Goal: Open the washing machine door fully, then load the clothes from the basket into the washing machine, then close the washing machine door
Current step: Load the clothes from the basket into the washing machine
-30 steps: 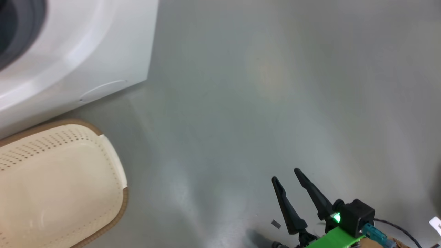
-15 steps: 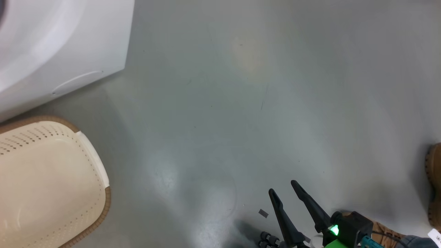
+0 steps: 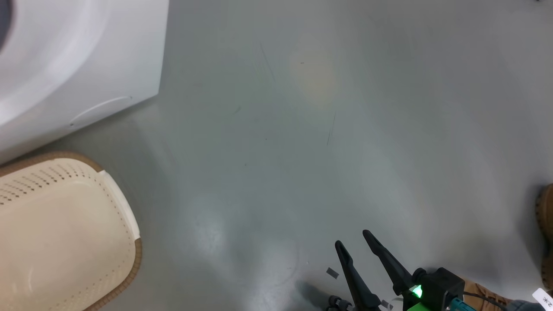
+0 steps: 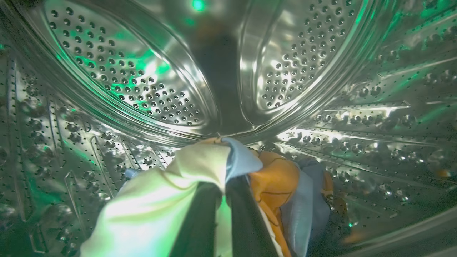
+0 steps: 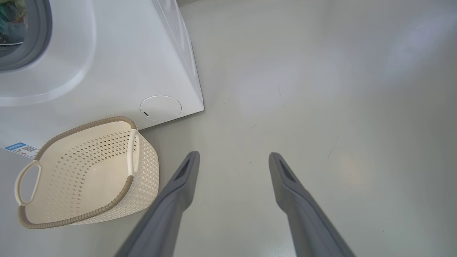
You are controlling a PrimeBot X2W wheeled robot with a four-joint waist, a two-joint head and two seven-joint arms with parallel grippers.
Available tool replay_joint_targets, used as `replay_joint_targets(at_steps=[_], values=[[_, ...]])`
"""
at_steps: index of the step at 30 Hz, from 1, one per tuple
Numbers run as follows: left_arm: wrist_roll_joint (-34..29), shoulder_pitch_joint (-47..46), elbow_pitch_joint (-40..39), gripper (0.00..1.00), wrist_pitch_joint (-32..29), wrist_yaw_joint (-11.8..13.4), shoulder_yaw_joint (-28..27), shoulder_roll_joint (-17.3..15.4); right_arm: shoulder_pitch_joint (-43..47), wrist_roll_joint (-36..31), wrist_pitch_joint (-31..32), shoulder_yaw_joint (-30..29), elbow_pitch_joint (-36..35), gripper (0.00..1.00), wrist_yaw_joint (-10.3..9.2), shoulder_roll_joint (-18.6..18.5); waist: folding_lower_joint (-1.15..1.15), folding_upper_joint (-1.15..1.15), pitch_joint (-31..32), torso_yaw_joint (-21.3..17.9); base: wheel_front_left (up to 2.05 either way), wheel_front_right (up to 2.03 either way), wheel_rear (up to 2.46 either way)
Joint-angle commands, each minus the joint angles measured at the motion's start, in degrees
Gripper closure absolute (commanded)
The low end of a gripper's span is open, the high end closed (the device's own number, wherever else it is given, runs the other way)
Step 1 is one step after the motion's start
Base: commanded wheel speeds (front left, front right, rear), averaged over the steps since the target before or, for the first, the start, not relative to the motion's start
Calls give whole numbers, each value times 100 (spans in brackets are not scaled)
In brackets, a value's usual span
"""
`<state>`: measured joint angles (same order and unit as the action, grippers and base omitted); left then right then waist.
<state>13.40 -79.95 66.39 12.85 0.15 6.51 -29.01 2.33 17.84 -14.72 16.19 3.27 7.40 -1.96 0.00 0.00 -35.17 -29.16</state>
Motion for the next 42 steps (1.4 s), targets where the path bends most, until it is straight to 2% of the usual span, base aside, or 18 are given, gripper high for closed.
replay_joint_targets(at_steps=[1, 9, 14, 18, 24, 33, 42], values=[[-96, -130, -56, 0, -28, 74, 13, -156, 133, 45, -28, 121, -67, 0, 9, -92, 0, 0, 83, 14, 0, 0, 0], [-190, -54, 381, 0, -327, 356, 221, 103, 120, 8, -28, 81, 1, 0, 9, -92, 0, 0, 359, 118, 0, 0, 0], [-6, 86, 494, 0, -314, 509, 109, 283, 88, -31, -28, -12, 62, 0, 9, -92, 0, 0, 546, 258, 0, 0, 0], [256, 312, 542, 0, -174, 516, -73, 492, -4, -73, -28, -52, 124, 0, 9, -92, 0, 0, 754, 428, 0, 0, 0], [591, 785, 581, 0, 33, 418, -283, 835, -167, -145, -28, -92, 235, 0, 9, -92, 0, 0, 1107, 773, 0, 0, 0], [870, 1648, 416, 0, 199, 134, -396, 1437, -342, -232, -28, -205, 459, 0, 9, -92, 0, 0, 1722, 1314, 0, 0, 0], [1035, 2700, -450, 0, 213, -217, -525, 2003, -278, -321, -28, -490, 576, 0, 9, -92, 0, 0, 2193, 1812, 0, 0, 0]])
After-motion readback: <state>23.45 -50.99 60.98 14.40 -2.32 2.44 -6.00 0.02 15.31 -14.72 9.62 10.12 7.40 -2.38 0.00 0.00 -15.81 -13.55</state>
